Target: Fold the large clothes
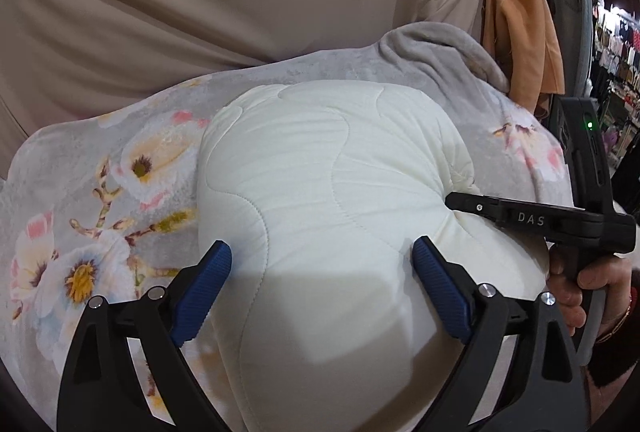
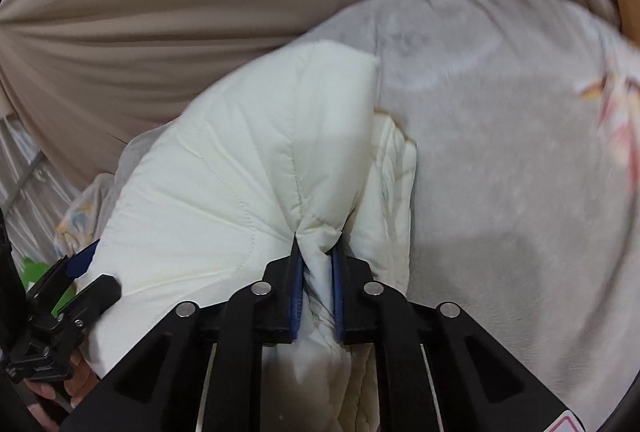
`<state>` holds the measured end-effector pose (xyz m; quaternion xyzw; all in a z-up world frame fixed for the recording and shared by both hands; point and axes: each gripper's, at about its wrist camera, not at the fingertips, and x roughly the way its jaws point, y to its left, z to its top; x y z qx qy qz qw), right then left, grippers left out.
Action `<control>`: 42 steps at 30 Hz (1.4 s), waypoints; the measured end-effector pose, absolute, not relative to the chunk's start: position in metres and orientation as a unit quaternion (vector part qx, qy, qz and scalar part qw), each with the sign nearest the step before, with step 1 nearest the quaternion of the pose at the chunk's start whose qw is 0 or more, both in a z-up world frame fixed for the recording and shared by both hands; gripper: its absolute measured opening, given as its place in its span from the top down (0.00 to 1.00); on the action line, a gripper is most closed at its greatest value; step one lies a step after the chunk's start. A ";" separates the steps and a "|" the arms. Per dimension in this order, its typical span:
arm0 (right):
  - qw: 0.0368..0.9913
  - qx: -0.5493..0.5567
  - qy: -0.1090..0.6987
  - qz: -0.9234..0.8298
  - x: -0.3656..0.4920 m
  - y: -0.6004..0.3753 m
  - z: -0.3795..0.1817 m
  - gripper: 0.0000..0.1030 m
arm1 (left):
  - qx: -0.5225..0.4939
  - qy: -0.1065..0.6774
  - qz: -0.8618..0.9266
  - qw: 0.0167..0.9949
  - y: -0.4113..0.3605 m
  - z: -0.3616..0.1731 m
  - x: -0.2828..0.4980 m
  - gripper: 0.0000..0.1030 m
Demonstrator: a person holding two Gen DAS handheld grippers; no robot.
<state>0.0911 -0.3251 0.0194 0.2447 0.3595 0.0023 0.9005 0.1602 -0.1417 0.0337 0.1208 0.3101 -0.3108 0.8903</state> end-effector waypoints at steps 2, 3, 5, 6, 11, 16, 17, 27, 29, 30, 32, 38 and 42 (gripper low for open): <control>0.906 0.222 0.360 -0.005 0.092 -0.320 0.022 0.91 | 0.125 0.314 -0.301 0.892 -0.144 0.027 0.163 0.12; 0.909 0.220 0.355 -0.006 0.091 -0.319 0.023 0.90 | 0.124 0.315 -0.297 0.893 -0.144 0.024 0.164 0.12; 0.907 0.239 0.348 -0.002 0.088 -0.321 0.026 0.88 | 0.123 0.317 -0.290 0.894 -0.144 0.019 0.166 0.11; 0.904 0.250 0.346 -0.004 0.086 -0.324 0.031 0.86 | 0.123 0.317 -0.288 0.895 -0.143 0.018 0.167 0.11; 0.929 0.230 0.282 -0.061 0.067 -0.320 0.100 0.73 | 0.114 0.324 -0.287 0.894 -0.139 0.018 0.171 0.11; 0.954 0.131 0.256 -0.087 0.096 -0.286 0.152 0.73 | 0.114 0.323 -0.285 0.895 -0.138 0.018 0.171 0.11; 0.952 0.120 0.266 -0.091 0.111 -0.281 0.148 0.73 | 0.114 0.324 -0.285 0.895 -0.138 0.018 0.171 0.11; 0.921 0.117 0.347 -0.131 0.161 -0.294 0.034 0.81 | 0.117 0.307 -0.303 0.894 -0.142 0.009 0.167 0.06; 0.921 0.120 0.348 -0.127 0.162 -0.294 0.033 0.81 | 0.114 0.308 -0.302 0.895 -0.141 0.005 0.169 0.04; 0.921 0.122 0.350 -0.124 0.163 -0.295 0.033 0.81 | 0.106 0.313 -0.304 0.893 -0.140 0.005 0.172 0.04; 0.917 0.133 0.358 -0.115 0.164 -0.299 0.036 0.80 | 0.095 0.327 -0.311 0.887 -0.137 0.009 0.176 0.04; 0.920 0.218 0.320 -0.061 0.086 -0.329 0.092 0.62 | -0.007 0.360 -0.371 0.856 -0.070 0.045 0.180 0.05; 0.895 0.251 0.362 -0.067 0.045 -0.357 0.081 0.54 | -0.038 0.378 -0.356 0.854 -0.035 0.048 0.199 0.05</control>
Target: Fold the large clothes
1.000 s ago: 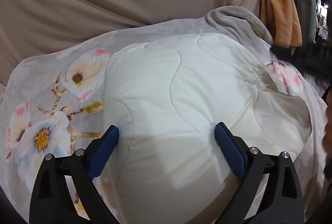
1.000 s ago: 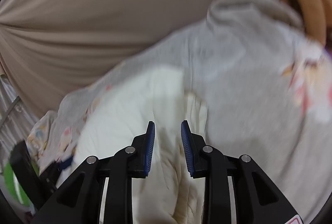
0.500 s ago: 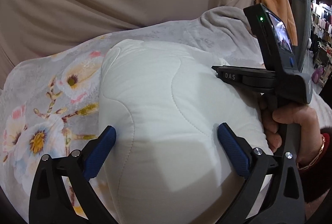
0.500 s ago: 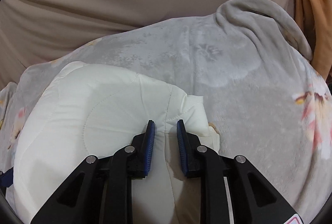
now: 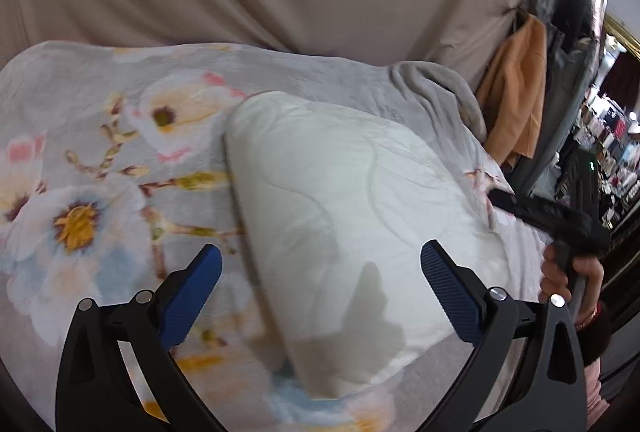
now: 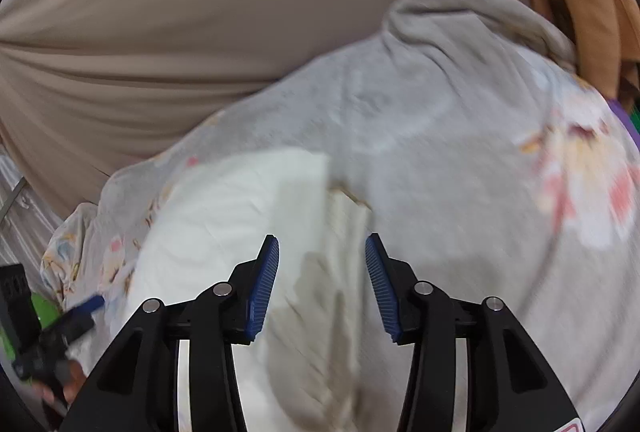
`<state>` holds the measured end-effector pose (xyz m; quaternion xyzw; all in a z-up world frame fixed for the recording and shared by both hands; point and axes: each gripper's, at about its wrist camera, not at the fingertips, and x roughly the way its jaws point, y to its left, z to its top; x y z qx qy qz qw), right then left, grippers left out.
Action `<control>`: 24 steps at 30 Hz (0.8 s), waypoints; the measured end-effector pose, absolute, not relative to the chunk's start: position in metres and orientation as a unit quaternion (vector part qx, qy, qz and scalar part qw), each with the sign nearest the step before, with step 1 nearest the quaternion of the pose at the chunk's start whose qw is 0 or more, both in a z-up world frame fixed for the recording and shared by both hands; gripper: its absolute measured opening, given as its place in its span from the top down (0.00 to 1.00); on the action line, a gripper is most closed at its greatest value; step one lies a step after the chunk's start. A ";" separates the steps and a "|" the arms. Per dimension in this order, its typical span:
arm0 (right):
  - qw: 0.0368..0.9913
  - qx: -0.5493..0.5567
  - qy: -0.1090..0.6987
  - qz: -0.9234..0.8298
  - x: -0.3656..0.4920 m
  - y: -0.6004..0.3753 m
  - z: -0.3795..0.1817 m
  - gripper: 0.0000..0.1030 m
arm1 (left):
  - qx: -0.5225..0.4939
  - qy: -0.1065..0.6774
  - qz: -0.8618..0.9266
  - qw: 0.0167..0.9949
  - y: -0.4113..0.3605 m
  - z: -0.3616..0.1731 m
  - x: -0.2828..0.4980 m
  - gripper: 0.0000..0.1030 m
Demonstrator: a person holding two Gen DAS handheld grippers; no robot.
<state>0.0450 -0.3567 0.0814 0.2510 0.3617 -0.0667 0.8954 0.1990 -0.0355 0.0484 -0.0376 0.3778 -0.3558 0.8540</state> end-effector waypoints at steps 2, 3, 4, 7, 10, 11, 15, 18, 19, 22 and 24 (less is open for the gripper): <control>0.879 0.266 0.391 -0.064 0.041 -0.362 0.064 0.54 | -0.043 0.399 -0.345 0.849 -0.031 0.037 0.209 0.05; 0.871 0.271 0.405 -0.058 0.041 -0.362 0.055 0.54 | -0.053 0.415 -0.345 0.840 -0.031 0.028 0.214 0.05; 0.865 0.277 0.415 -0.046 0.043 -0.360 0.046 0.54 | -0.063 0.430 -0.349 0.830 -0.030 0.020 0.219 0.05; 0.854 0.305 0.422 -0.013 0.046 -0.356 0.031 0.54 | -0.093 0.464 -0.365 0.802 -0.034 -0.001 0.225 0.05; 0.846 0.331 0.418 0.010 0.048 -0.359 0.027 0.54 | -0.113 0.469 -0.383 0.788 -0.038 -0.006 0.226 0.05; 0.845 0.337 0.415 0.014 0.047 -0.361 0.029 0.54 | -0.117 0.469 -0.387 0.786 -0.039 -0.006 0.226 0.05; 0.841 0.366 0.397 0.047 0.048 -0.369 0.034 0.51 | -0.114 0.466 -0.402 0.779 -0.050 -0.003 0.229 0.05; 0.835 0.346 0.424 0.054 0.062 -0.359 0.028 0.49 | -0.111 0.474 -0.412 0.770 -0.062 -0.006 0.233 0.05; 0.832 0.344 0.430 0.065 0.065 -0.354 0.026 0.49 | -0.108 0.475 -0.409 0.772 -0.066 -0.007 0.234 0.04; 0.826 0.340 0.442 0.080 0.073 -0.346 0.018 0.47 | -0.100 0.475 -0.404 0.776 -0.074 -0.008 0.235 0.04; 0.821 0.344 0.448 0.087 0.078 -0.343 0.012 0.47 | -0.097 0.474 -0.402 0.777 -0.076 -0.009 0.235 0.04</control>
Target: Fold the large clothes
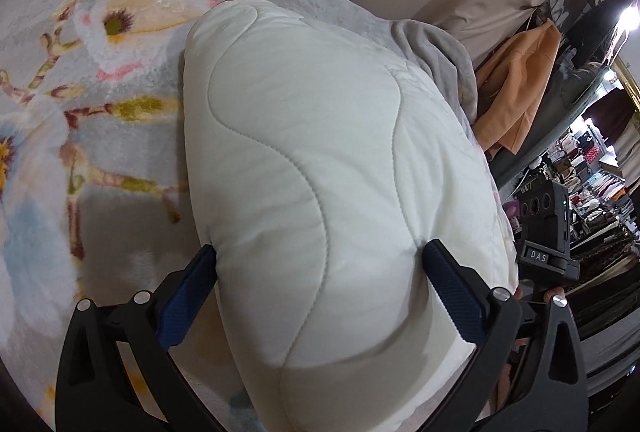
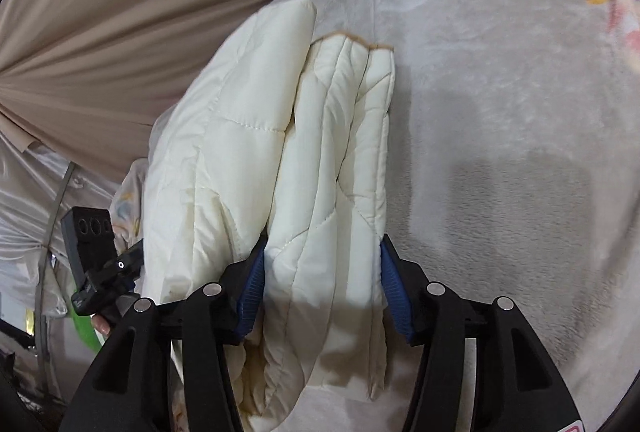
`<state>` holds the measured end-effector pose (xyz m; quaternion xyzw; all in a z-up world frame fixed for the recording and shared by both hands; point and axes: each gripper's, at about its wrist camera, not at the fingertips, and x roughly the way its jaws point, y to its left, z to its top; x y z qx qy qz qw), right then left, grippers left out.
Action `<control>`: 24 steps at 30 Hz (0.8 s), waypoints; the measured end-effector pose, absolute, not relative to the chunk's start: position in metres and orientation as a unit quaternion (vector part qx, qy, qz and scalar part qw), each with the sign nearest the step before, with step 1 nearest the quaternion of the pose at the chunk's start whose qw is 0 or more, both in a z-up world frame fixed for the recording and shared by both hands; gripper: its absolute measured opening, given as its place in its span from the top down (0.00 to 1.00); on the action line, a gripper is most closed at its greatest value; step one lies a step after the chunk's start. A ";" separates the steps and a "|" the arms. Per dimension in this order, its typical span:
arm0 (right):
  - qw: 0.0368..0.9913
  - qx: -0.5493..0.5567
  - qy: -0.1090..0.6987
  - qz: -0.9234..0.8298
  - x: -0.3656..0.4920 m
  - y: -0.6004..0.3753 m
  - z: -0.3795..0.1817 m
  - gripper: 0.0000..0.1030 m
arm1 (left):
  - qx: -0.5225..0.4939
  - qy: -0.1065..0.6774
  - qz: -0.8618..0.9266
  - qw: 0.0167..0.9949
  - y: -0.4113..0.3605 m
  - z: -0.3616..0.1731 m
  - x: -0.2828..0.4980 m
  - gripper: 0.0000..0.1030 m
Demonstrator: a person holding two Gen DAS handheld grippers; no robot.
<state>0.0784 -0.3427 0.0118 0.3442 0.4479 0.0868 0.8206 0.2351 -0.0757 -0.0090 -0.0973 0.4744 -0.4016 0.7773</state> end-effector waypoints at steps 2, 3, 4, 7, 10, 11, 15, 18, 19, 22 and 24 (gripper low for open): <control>0.816 0.355 0.447 0.092 0.082 -0.342 0.006 0.46 | -0.096 0.474 -0.399 0.779 -0.077 -0.009 0.235 0.04; 0.815 0.358 0.446 0.092 0.083 -0.341 0.004 0.46 | -0.094 0.473 -0.399 0.780 -0.077 -0.009 0.234 0.04; 0.817 0.356 0.444 0.091 0.082 -0.340 0.004 0.47 | -0.089 0.470 -0.397 0.783 -0.079 -0.007 0.232 0.04; 0.831 0.339 0.432 0.087 0.079 -0.332 0.012 0.66 | -0.068 0.453 -0.393 0.797 -0.083 0.001 0.223 0.10; 0.854 0.305 0.417 0.064 0.068 -0.319 0.031 0.81 | -0.027 0.419 -0.395 0.818 -0.088 0.019 0.206 0.28; 0.860 0.295 0.412 0.056 0.065 -0.314 0.038 0.82 | -0.019 0.408 -0.397 0.822 -0.088 0.026 0.202 0.33; 0.884 0.271 0.379 0.034 0.043 -0.295 0.068 0.84 | -0.002 0.359 -0.414 0.836 -0.080 0.060 0.180 0.41; 0.907 0.253 0.337 0.022 0.018 -0.282 0.097 0.85 | 0.003 0.324 -0.429 0.843 -0.073 0.087 0.164 0.42; 0.916 0.244 0.319 0.020 0.010 -0.277 0.109 0.85 | 0.006 0.304 -0.435 0.848 -0.070 0.098 0.156 0.42; 0.943 0.211 0.255 0.019 -0.019 -0.259 0.153 0.86 | 0.010 0.247 -0.451 0.858 -0.058 0.132 0.132 0.42; 0.958 0.188 0.215 0.023 -0.036 -0.244 0.185 0.86 | 0.001 0.210 -0.460 0.863 -0.047 0.156 0.118 0.42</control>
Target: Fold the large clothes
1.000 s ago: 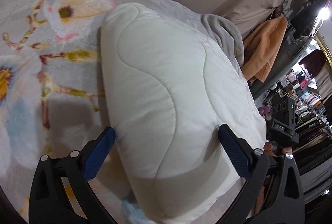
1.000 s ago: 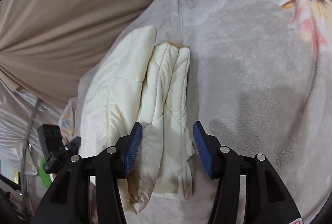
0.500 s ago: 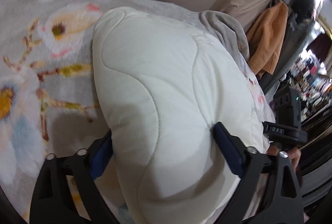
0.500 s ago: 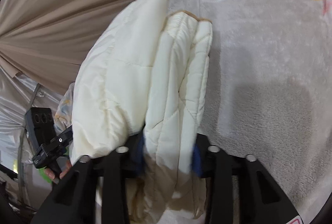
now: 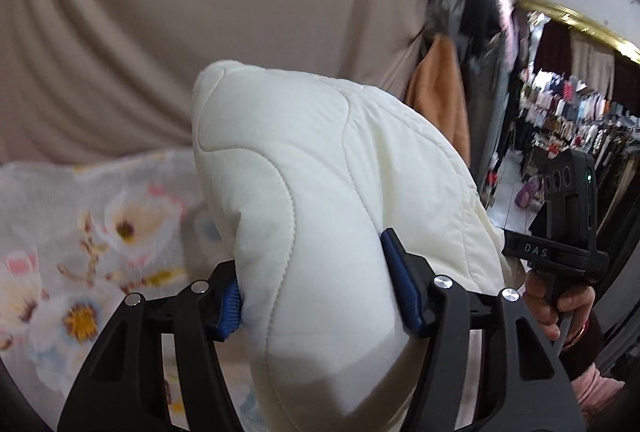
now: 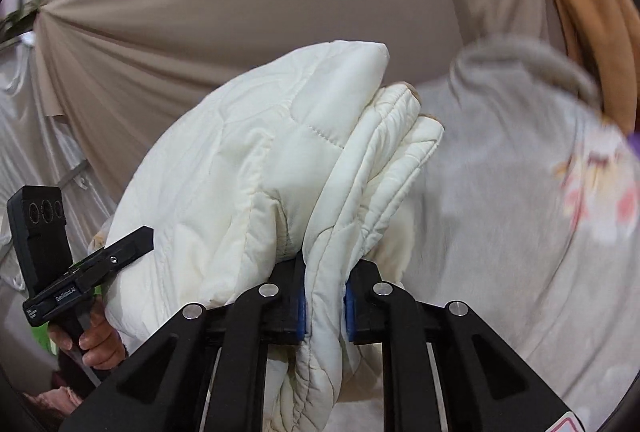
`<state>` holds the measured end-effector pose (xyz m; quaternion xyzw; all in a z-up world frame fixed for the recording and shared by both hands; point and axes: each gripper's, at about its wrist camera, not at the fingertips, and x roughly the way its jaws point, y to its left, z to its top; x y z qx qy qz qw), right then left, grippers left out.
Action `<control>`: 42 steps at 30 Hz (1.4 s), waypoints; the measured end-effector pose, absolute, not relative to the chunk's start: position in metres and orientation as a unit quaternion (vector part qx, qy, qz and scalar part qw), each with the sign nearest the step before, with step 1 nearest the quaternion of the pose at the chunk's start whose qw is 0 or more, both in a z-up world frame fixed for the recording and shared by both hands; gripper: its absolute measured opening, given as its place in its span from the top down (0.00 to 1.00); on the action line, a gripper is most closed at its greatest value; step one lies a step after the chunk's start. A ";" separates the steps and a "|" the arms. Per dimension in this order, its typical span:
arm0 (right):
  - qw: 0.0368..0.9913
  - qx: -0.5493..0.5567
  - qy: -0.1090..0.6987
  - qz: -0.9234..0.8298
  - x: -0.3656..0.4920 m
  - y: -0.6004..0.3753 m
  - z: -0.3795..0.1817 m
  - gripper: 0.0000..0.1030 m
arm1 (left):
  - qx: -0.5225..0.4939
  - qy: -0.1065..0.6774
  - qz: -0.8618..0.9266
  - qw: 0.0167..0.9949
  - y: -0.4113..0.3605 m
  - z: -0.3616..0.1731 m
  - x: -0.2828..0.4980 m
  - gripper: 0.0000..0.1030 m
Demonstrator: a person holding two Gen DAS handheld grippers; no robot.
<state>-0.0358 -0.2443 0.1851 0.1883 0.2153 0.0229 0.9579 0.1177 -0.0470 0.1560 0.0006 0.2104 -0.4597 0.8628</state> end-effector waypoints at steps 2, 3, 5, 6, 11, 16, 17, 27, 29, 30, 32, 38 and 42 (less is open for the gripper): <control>0.965 0.179 0.189 0.029 -0.048 -0.235 0.206 0.86 | -0.002 0.171 -0.466 0.868 -0.033 0.181 0.104 0.42; 0.969 0.171 0.174 0.033 -0.053 -0.229 0.219 0.86 | -0.001 0.149 -0.468 0.871 -0.027 0.192 0.098 0.42; 0.978 0.151 0.138 0.039 -0.062 -0.214 0.244 0.86 | 0.001 0.106 -0.465 0.879 -0.014 0.211 0.086 0.42; 0.982 0.141 0.122 0.041 -0.063 -0.207 0.254 0.86 | 0.002 0.087 -0.462 0.883 -0.007 0.219 0.081 0.42; 0.989 0.116 0.053 0.079 -0.053 -0.177 0.301 0.86 | 0.001 -0.012 -0.438 0.899 0.040 0.255 0.070 0.42; 0.984 0.122 0.037 0.123 -0.009 -0.143 0.316 0.86 | -0.014 -0.036 -0.411 0.911 0.084 0.260 0.097 0.40; 0.983 0.126 0.039 0.130 0.005 -0.136 0.315 0.86 | -0.016 -0.033 -0.405 0.914 0.091 0.258 0.104 0.40; 0.961 0.164 0.173 0.138 0.176 -0.081 0.192 0.84 | -0.052 0.108 -0.339 0.933 0.141 0.141 0.257 0.38; 0.946 0.177 0.240 0.125 0.212 -0.075 0.134 0.84 | -0.056 0.176 -0.320 0.929 0.143 0.095 0.287 0.37; 0.935 0.184 0.278 0.119 0.226 -0.073 0.104 0.83 | -0.053 0.227 -0.304 0.924 0.143 0.061 0.303 0.37; 0.906 0.191 0.366 0.094 0.244 -0.070 0.040 0.81 | -0.041 0.312 -0.269 0.910 0.146 0.013 0.320 0.32; 0.882 0.224 0.392 0.135 0.212 -0.089 0.009 0.49 | -0.136 0.337 -0.297 0.883 0.203 -0.010 0.294 0.25; 0.905 0.210 0.356 0.099 0.185 -0.102 0.043 0.47 | -0.103 0.301 -0.249 0.915 0.210 0.028 0.269 0.24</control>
